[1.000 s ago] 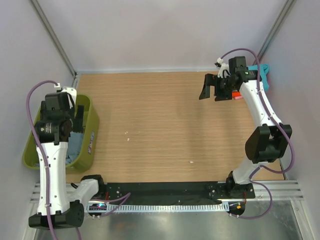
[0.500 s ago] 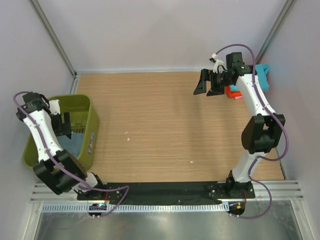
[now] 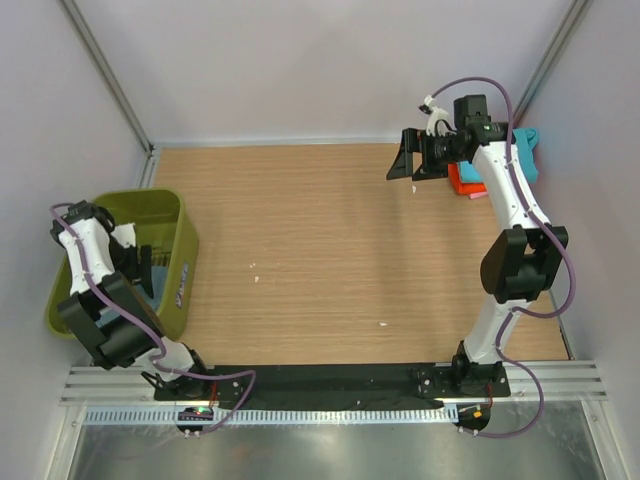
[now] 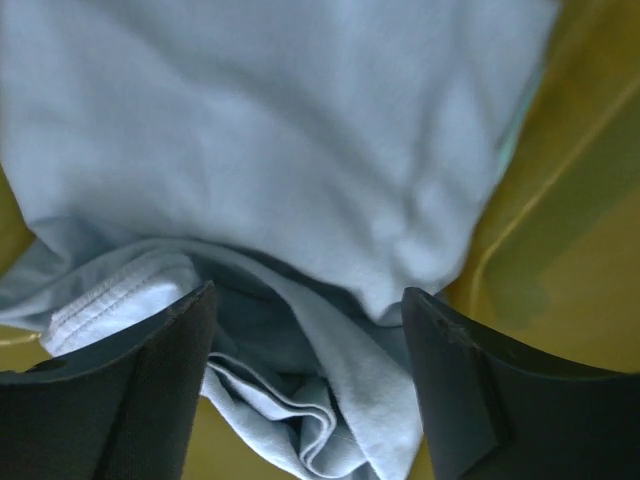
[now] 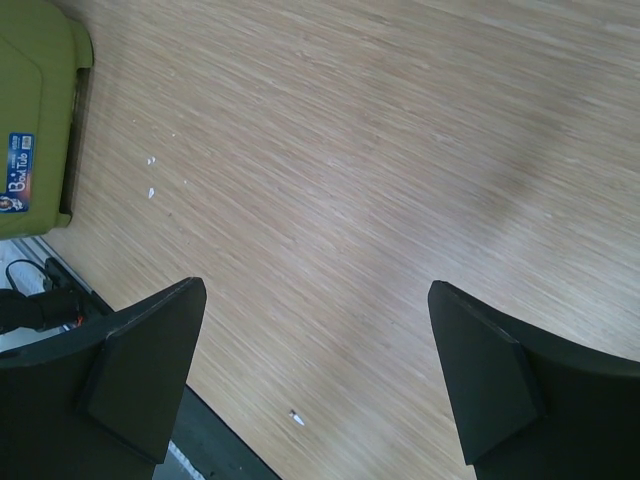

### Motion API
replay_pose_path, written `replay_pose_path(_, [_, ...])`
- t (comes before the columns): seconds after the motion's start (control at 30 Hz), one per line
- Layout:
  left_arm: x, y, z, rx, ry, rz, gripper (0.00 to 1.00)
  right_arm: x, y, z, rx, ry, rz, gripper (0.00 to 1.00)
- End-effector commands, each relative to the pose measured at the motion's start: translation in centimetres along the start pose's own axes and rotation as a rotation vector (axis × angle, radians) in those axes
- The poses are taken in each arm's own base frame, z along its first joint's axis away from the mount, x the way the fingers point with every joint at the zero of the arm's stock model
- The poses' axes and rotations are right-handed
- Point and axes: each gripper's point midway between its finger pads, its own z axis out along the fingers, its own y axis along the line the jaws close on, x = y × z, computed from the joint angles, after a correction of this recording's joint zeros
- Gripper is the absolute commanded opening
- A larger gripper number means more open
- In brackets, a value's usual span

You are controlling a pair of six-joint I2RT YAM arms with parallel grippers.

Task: Fold and stack the t-shirts
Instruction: Grab the tshirt from the pile

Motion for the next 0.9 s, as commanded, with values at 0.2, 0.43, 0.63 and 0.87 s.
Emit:
replay_pose_path(0.2, [3.2,2.7,-1.2,-0.178,0.062,0.045,0.56,-1.7,0.8,-0.8,-0.017,-0.050,-0.070,1.00])
replay_pose_path(0.43, [4.1,2.4,-2.2,-0.171,0.077,0.052,0.00,-1.6,0.5,-0.1,-0.033,-0.041,-0.056,1.00])
replay_pose_path(0.63, [2.6,2.1,-4.0,-0.155,0.001,0.008,0.00,-2.0,0.5,0.0,-0.033,-0.047,-0.067,1.00])
replay_pose_path(0.87, [-0.5,2.2,-8.5,-0.166,-0.169,-0.058,0.00,-1.9,0.5,0.0,-0.036,-0.049,-0.072,1.00])
